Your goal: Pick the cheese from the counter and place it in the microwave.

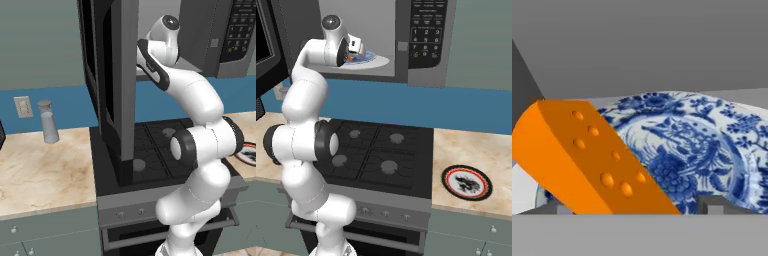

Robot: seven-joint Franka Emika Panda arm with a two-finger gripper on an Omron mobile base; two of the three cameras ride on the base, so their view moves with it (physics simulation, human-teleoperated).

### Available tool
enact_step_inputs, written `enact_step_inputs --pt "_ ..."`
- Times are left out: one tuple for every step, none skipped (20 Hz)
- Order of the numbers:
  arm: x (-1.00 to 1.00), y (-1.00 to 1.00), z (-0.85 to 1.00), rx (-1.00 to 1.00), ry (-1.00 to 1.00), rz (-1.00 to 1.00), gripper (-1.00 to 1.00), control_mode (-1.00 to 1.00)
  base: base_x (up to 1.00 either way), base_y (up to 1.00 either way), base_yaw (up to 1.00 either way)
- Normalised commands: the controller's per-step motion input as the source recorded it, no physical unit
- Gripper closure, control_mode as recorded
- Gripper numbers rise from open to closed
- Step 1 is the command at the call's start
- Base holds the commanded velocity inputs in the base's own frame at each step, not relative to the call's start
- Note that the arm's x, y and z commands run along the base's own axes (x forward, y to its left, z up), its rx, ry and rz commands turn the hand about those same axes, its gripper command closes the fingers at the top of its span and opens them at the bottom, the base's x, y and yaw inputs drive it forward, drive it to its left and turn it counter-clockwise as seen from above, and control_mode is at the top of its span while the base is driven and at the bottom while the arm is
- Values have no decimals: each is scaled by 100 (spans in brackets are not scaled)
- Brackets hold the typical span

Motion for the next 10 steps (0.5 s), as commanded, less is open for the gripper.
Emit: enact_step_inputs --pt "-12 -9 0 0 -2 0 -100 -100 0 0 0" --pt "-9 -10 -8 0 -1 0 -100 -100 0 0 0" --pt "-22 -4 0 0 -6 0 -100 -100 0 0 0" --pt "-30 -5 0 0 -10 0 -100 -100 0 0 0" --pt "-44 -1 0 0 -10 0 -100 -100 0 0 0" --pt "-62 0 0 0 -13 0 -100 -100 0 0 0" --pt "-76 -3 0 0 -13 0 -100 -100 0 0 0" --pt "-89 -10 0 0 -14 0 -100 -100 0 0 0" --pt "-100 -17 0 0 -16 0 -100 -100 0 0 0" --pt "-100 -20 0 0 -16 0 -100 -100 0 0 0"
